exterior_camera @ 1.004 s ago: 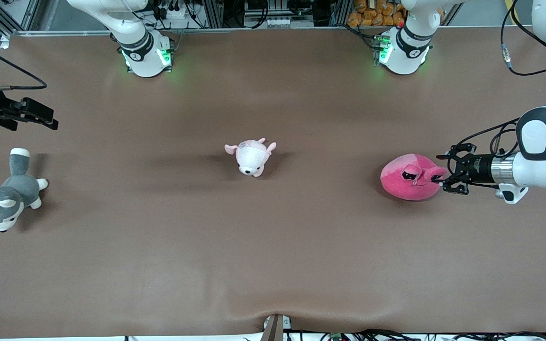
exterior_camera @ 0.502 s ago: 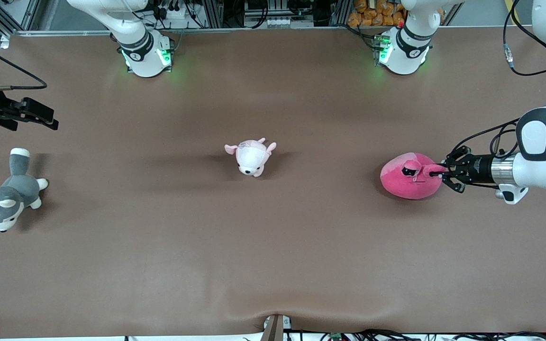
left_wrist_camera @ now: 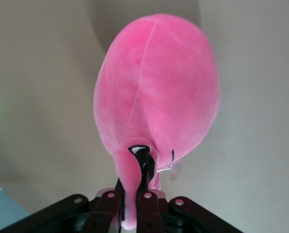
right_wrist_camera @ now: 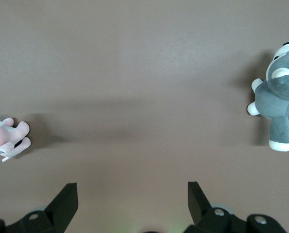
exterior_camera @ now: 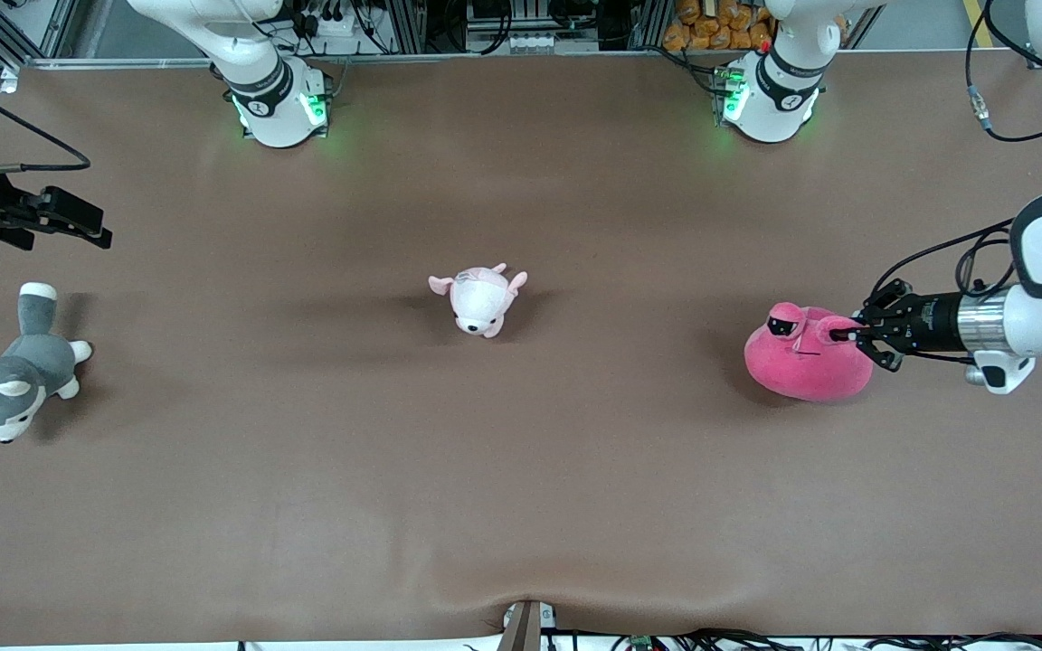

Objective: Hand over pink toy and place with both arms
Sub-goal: 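Close the left gripper on the pink plush and lift it, then carry the pink plush to the middle while the right gripper approaches, then grasp the pink plush with the right gripper beside the left gripper, then open the left gripper and pull it away from the plush, then carry the pink plush toward the grey dog with the right gripper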

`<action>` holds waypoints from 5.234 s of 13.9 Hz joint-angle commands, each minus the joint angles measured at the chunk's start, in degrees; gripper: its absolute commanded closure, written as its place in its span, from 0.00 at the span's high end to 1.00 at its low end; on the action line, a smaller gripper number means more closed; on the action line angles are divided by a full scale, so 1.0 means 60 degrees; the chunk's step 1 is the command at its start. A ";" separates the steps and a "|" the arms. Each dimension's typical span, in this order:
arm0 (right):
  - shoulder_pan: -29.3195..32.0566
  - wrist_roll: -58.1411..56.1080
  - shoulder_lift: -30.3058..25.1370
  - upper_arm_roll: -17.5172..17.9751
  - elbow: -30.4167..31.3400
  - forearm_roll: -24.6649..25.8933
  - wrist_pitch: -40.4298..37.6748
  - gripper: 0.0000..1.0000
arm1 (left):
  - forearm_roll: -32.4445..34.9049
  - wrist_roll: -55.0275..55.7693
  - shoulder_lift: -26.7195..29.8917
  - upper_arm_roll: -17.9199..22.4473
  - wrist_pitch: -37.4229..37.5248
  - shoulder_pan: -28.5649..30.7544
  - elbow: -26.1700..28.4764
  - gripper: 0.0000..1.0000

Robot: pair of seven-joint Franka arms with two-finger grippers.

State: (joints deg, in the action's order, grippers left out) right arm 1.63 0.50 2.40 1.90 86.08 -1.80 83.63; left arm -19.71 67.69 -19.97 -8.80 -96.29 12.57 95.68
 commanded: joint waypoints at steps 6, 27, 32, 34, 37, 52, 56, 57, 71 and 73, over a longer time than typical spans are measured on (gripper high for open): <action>-0.0476 0.0137 0.0872 0.0065 -0.0385 -0.0153 0.1133 1.00 | -0.0202 0.2248 0.0399 -0.1139 0.1456 -0.0074 -0.2087 0.00; -0.3462 0.7324 0.2983 0.0065 -0.0737 -0.5307 0.4076 1.00 | -0.1271 0.7040 0.0122 -0.3060 0.0025 -0.1566 -0.3056 0.00; -0.4752 0.9978 0.3494 0.0094 -0.0810 -0.6070 0.6098 1.00 | -0.1300 0.8316 -0.0055 -0.3030 -0.1513 -0.2578 -0.3042 0.00; -0.4827 1.0389 0.3788 0.0079 -0.1045 -0.7325 0.6043 1.00 | -0.1330 0.8755 -0.0172 -0.3031 -0.1880 -0.2753 -0.3057 0.00; -0.4871 1.1090 0.3847 0.0079 -0.1016 -0.8035 0.6042 1.00 | -0.1359 0.9079 -0.0187 -0.3045 -0.2102 -0.2857 -0.3057 0.00; -0.5267 1.1197 0.4052 0.0036 -0.1294 -0.8386 0.6570 0.00 | -0.1403 0.9607 -0.0333 -0.3060 -0.2439 -0.3062 -0.3071 0.00; -0.5091 1.1182 0.4038 0.0021 -0.1397 -0.8372 0.6496 0.00 | -0.1403 0.9490 -0.0348 -0.3031 -0.2439 -0.2989 -0.3071 0.00; -0.5047 1.1167 0.4038 0.0006 -0.1411 -0.8357 0.6496 0.00 | -0.1403 0.9475 -0.0362 -0.3031 -0.2439 -0.2931 -0.3071 0.13; -0.2004 0.8241 0.3715 -0.0008 -0.1295 -0.7495 0.2238 0.00 | 0.0980 0.2772 0.0136 -0.2957 -0.0244 -0.1041 -0.3071 1.00; -0.1242 0.7173 0.3730 -0.0008 -0.1032 -0.7259 0.1548 0.00 | 0.1640 0.1934 0.0165 -0.2957 0.0123 -0.1026 -0.3071 1.00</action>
State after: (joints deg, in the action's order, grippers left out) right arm -10.01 48.46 25.65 0.75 78.30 -46.53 96.07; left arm -13.53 83.44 -20.19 -26.35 -97.97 6.42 77.22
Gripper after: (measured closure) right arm 0.872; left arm 0.000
